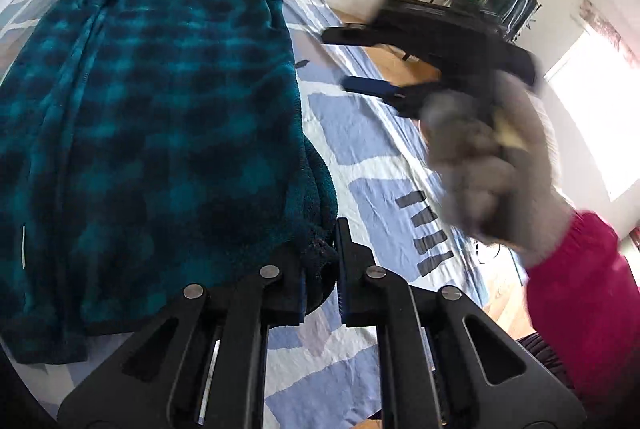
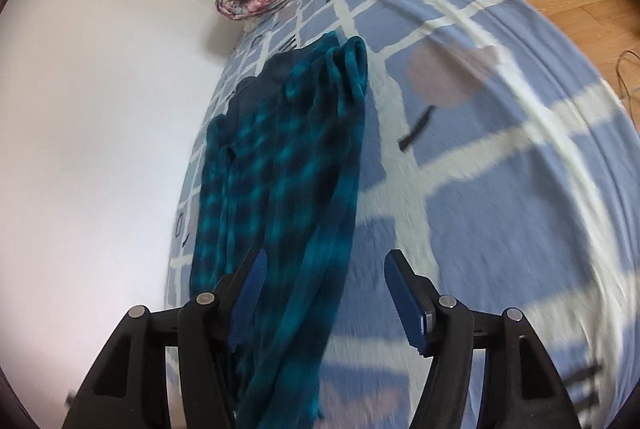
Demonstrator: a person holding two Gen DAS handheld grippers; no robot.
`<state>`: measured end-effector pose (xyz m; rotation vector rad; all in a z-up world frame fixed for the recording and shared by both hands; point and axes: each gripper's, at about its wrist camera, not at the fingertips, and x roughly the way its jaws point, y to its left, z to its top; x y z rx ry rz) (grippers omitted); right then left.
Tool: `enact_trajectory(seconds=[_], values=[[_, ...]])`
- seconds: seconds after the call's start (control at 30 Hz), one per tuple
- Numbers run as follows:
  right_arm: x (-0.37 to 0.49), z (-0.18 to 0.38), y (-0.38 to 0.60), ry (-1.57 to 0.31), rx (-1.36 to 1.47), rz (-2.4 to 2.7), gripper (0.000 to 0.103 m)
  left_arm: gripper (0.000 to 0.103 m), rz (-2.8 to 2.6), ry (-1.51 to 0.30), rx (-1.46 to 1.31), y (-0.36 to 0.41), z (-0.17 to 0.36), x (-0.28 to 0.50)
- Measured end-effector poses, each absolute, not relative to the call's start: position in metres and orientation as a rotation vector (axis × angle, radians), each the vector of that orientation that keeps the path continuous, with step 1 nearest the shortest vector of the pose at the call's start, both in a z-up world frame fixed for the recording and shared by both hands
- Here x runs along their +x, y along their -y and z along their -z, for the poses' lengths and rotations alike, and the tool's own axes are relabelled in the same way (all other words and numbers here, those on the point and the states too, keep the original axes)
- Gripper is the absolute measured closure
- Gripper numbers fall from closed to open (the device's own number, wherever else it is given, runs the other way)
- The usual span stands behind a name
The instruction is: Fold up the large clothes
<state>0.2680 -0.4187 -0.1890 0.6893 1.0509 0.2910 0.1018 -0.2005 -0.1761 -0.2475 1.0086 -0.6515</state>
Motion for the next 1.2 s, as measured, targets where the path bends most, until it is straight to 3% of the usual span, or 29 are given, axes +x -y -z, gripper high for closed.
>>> enact_trajectory(seconds=[0.23,0.33,0.37,0.4,0.5,0.93,1.2], values=[[0.337,0.232,0.407,-1.108,0.697,-0.203,0.037,0.094,0.677,-0.987,-0.323,0.184,0.171,0.100],[0.355,0.241,0.397,-1.128,0.662,-0.218,0.045,0.094,0.686,-0.986,-0.340,0.177,0.172,0.101],[0.359,0.243,0.394,-1.136,0.652,-0.235,0.053,0.094,0.689,-0.985,-0.349,0.175,0.172,0.101],[0.364,0.245,0.390,-1.155,0.630,-0.244,0.071,0.094,0.689,-0.984,-0.354,0.174,0.173,0.102],[0.371,0.246,0.378,-1.188,0.570,-0.211,0.094,0.094,0.685,-0.982,-0.371,0.167,0.176,0.102],[0.385,0.179,0.281,-1.105,0.153,-0.115,0.098,0.095,0.610,-0.976,-0.530,0.110,0.188,0.090],[0.391,0.184,0.181,-1.090,-0.104,-0.176,0.098,0.095,0.509,-0.991,-0.615,0.063,0.206,0.079]])
